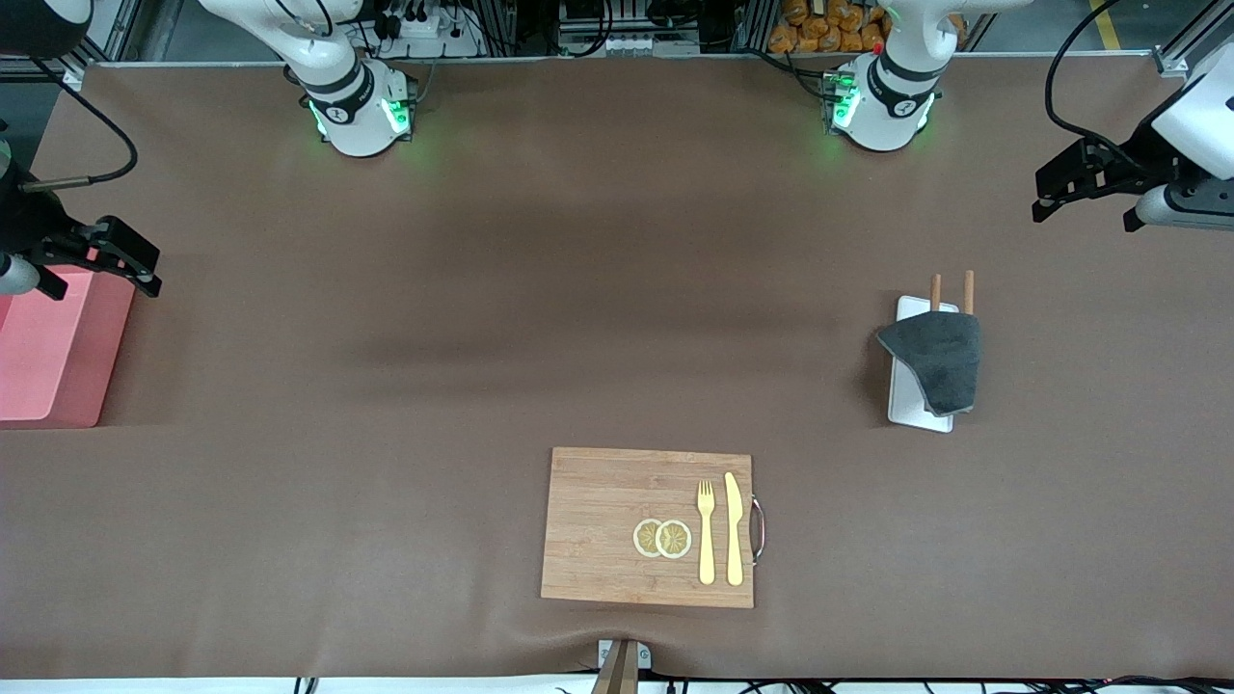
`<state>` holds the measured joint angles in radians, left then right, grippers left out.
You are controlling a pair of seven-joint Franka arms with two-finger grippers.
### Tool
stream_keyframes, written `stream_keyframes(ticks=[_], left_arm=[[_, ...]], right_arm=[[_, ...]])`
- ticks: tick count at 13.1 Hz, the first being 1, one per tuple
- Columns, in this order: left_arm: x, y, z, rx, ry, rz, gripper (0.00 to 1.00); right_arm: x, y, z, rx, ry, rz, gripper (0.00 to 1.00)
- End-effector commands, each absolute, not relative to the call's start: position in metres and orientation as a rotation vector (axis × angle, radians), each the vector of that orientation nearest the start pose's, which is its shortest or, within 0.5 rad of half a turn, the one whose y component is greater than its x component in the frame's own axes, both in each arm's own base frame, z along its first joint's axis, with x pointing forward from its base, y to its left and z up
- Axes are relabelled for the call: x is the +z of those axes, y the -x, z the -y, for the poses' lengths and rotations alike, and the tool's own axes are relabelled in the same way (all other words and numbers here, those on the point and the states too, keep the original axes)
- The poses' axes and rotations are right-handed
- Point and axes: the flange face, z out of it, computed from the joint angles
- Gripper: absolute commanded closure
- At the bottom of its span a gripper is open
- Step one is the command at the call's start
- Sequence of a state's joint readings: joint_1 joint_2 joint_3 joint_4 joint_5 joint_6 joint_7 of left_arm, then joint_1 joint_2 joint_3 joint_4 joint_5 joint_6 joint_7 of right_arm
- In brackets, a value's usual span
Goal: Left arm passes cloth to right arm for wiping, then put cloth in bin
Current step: 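Move the left gripper over the grey cloth on the chopstick holder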
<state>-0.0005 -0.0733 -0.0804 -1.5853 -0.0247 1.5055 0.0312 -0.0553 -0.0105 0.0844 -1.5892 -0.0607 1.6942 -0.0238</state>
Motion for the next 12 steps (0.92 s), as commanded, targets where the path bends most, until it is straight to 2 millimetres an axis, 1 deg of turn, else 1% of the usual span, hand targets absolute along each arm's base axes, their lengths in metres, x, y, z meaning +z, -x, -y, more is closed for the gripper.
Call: stream_keyframes(ticks=[1, 3, 4, 5, 6, 7, 8, 9, 10, 12], left_arm=[[0.651, -0.522, 0.048, 0.009, 3.168, -0.159, 0.00], [0.635, -0.533, 0.051, 0.055, 3.162, -0.138, 0.00], [0.628, -0.543, 0.048, 0.072, 3.161, -0.096, 0.00], [0.618, -0.554, 0.045, 0.098, 3.151, -0.006, 0.00], [0.601, -0.568, 0.042, 0.133, 3.117, 0.138, 0.00], [0.584, -0.584, 0.039, 0.161, 3.079, 0.323, 0.00], [0.563, -0.603, 0.033, 0.197, 3.049, 0.465, 0.00], [0.539, -0.617, 0.029, 0.242, 3.011, 0.569, 0.00], [0.518, -0.625, 0.022, 0.268, 2.951, 0.663, 0.00], [0.474, -0.642, 0.024, 0.283, 2.844, 0.794, 0.00]], right_arm=[[0.643, -0.562, -0.015, -0.179, 3.207, 0.088, 0.00], [0.643, -0.563, -0.016, -0.181, 3.206, 0.088, 0.00], [0.643, -0.563, -0.015, -0.186, 3.206, 0.088, 0.00], [0.643, -0.564, -0.012, -0.185, 3.197, 0.090, 0.00], [0.645, -0.565, -0.013, -0.194, 3.196, 0.094, 0.00], [0.645, -0.565, -0.013, -0.192, 3.196, 0.092, 0.00], [0.644, -0.566, -0.012, -0.190, 3.195, 0.089, 0.00], [0.644, -0.566, -0.014, -0.187, 3.195, 0.094, 0.00], [0.643, -0.566, -0.015, -0.187, 3.193, 0.094, 0.00], [0.646, -0.565, -0.015, -0.192, 3.193, 0.096, 0.00]])
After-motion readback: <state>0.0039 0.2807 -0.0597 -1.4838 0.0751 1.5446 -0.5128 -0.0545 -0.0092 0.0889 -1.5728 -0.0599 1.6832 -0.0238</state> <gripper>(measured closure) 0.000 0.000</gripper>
